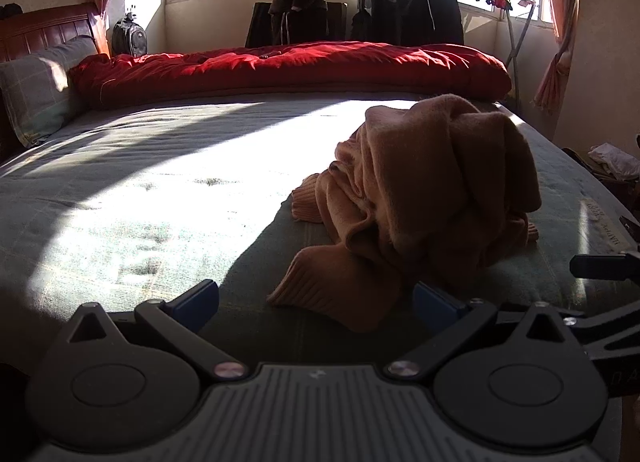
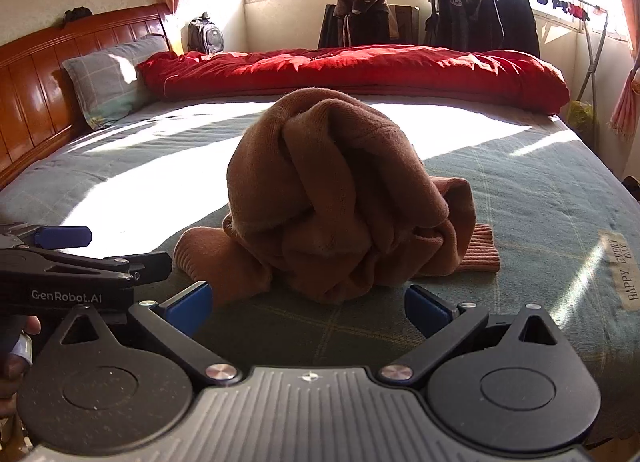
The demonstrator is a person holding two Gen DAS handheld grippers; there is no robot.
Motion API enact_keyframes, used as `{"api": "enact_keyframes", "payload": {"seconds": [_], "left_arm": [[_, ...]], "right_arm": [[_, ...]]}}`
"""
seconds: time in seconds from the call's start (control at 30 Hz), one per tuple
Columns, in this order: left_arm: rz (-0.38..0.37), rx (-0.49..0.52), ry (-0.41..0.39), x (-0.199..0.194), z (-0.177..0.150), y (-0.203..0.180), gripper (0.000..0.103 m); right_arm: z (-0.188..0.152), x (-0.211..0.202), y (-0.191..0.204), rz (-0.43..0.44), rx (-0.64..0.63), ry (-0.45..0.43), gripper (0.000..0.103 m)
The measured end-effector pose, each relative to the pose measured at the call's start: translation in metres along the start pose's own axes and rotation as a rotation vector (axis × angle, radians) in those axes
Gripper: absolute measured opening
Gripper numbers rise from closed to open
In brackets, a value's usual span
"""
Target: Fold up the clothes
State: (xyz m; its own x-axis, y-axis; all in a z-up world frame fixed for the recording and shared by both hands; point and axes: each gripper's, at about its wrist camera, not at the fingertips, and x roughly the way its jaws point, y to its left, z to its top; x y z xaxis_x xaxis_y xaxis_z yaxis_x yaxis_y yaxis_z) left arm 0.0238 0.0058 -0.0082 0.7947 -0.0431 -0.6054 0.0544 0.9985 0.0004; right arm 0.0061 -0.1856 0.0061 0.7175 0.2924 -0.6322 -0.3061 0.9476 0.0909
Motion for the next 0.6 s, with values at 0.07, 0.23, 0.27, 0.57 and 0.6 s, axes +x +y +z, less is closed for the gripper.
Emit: {"api": "enact_keyframes", "payload": {"seconds": [0.07,0.23,0.27,0.57,0.6], "left_arm": [[-0.007,0.000,-0.009,-0.0017,-0.0003,0.0003,0.103],[-0.015,-0.007,-0.010,-0.0032,0.0002,0.0020,0.103],[-0.009,-0.003,-0.011,-0.0034,-0.0002,0.0016,0.103],[0.009,0.018,-0.032,-0.0053,-0.0044,0.0005,0.103],[0.011,0.016,-0.036,-0.0057,-0.0047,0.0009,0.103]], "right_arm": [[-0.0018,0.0006,0.0026,0.021,0.001,0.018,0.103],[-0.0013,-0.0025,0.0058,-0.045,-0.007,0.018,0.103],[-0.0014,-0.0031,0.0063,-0.061,-0.012,0.016,0.103],[-0.0028,-0.0047,0.0033,-0.115,-0.027,0.007,0.103],[-0.0024,-0.0051,0.0020,-0.116,-0.022,0.005,0.103]]}}
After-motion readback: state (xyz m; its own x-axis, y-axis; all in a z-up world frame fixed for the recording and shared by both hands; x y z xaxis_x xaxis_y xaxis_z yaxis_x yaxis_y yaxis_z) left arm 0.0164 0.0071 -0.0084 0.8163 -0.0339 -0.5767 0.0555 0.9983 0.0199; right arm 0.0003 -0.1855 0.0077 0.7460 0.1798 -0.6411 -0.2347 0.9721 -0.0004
